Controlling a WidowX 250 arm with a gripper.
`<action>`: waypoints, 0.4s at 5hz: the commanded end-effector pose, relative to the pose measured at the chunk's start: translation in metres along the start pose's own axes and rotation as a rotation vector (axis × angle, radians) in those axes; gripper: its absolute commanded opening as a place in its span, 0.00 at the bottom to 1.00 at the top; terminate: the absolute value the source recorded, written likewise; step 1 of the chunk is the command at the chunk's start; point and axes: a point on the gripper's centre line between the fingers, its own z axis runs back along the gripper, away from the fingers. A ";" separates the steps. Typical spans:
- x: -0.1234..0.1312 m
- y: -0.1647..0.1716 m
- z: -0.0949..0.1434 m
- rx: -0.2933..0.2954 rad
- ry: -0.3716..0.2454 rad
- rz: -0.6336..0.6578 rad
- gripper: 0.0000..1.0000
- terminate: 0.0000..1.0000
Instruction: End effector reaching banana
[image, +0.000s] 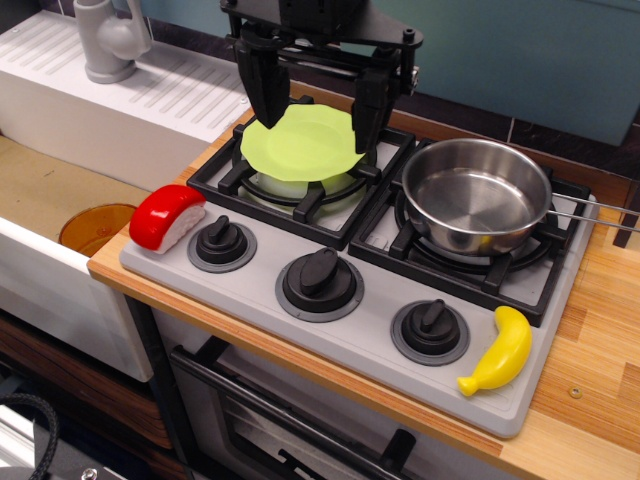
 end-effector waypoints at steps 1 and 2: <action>0.000 0.000 0.000 0.000 0.000 0.000 1.00 0.00; -0.006 -0.022 -0.004 0.008 -0.011 0.046 1.00 0.00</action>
